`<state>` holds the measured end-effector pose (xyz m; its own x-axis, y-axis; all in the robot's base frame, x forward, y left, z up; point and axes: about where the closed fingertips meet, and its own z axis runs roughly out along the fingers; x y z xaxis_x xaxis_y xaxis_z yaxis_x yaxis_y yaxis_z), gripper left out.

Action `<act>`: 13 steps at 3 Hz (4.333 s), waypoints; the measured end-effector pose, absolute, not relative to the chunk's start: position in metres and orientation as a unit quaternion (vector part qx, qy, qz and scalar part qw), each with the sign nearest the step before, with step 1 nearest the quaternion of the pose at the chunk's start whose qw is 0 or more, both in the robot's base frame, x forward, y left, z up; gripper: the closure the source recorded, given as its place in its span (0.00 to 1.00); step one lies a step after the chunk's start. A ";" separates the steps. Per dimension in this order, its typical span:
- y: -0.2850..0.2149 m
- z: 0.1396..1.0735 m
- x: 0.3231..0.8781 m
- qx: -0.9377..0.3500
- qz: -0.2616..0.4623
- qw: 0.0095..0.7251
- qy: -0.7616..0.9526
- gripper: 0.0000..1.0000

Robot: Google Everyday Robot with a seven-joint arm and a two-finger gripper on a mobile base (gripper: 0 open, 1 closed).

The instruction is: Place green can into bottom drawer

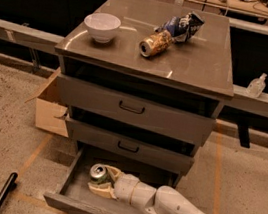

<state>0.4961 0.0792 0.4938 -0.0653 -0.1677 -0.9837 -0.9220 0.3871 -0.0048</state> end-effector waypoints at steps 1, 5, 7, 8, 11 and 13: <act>0.063 0.464 0.512 -0.455 0.320 0.535 0.636 1.00; 0.048 0.338 0.577 -0.517 0.323 0.533 0.587 1.00; 0.054 0.261 0.605 -0.497 0.341 0.526 0.600 1.00; 0.061 0.232 0.614 -0.483 0.350 0.524 0.608 1.00; 0.079 0.195 0.632 -0.467 0.373 0.518 0.612 0.84; 0.087 0.181 0.636 -0.457 0.378 0.514 0.620 0.38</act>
Offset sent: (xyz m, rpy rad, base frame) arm 0.0441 -0.0492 -0.1044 -0.1317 -0.0927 0.0646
